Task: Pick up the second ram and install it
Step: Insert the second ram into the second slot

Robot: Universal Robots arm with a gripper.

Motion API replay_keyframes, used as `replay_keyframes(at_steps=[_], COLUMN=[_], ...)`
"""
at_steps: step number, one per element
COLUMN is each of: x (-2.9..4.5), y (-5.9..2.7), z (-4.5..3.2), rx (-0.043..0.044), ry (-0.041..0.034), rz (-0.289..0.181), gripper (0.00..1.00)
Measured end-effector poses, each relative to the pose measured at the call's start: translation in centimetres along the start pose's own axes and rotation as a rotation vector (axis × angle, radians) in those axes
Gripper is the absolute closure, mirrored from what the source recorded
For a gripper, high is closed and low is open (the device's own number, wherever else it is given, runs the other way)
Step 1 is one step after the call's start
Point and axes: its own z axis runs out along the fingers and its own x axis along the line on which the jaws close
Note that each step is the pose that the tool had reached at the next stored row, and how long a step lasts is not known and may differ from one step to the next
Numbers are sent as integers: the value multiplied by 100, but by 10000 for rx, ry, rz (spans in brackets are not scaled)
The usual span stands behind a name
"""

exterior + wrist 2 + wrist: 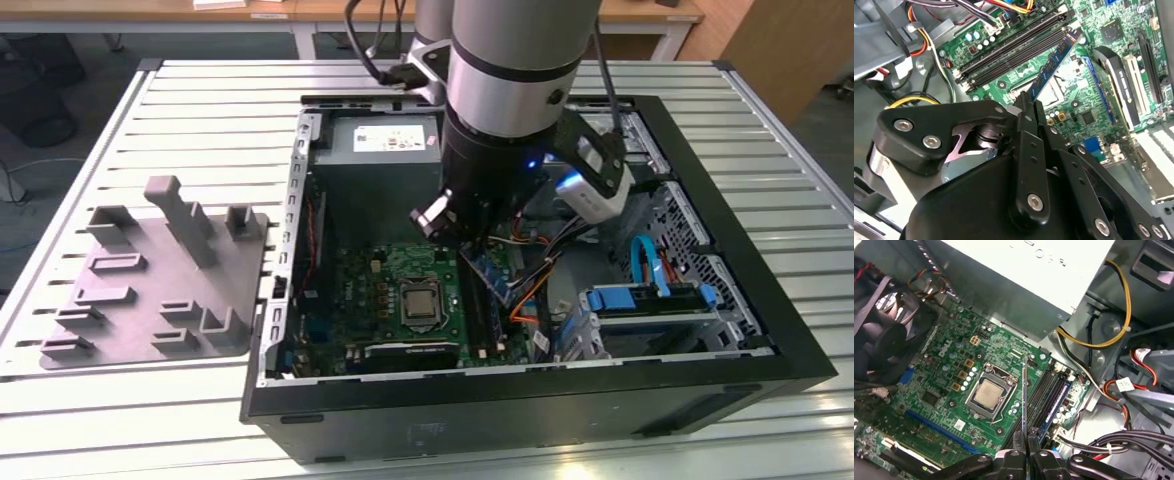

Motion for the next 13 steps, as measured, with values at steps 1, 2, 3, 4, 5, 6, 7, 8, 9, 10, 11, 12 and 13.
replay_keyframes(at_steps=[1, 2, 3, 4, 5, 6, 7, 8, 9, 10, 11, 12, 13], x=[0, 0, 0, 0, 0, 0, 0, 0, 0, 0, 0, 0, 0], y=[0, 0, 0, 0, 0, 0, 0, 0, 0, 0, 0, 0, 0], z=[1, 1, 1, 2, 3, 3, 4, 4, 5, 5, 6, 6, 7], rx=[3, 7, 10, 13, 17, 20, 24, 27, 30, 34, 37, 40, 44], ry=[-5, -10, -15, -20, -25, -29, -35, -39, -44, -49, -53, -58, -63], rz=[104, 204, 301, 398, 497, 591, 698, 796, 891, 987, 1084, 1180, 1280], gripper=[86, 86, 86, 86, 86, 86, 86, 86, 86, 86, 86, 86, 86])
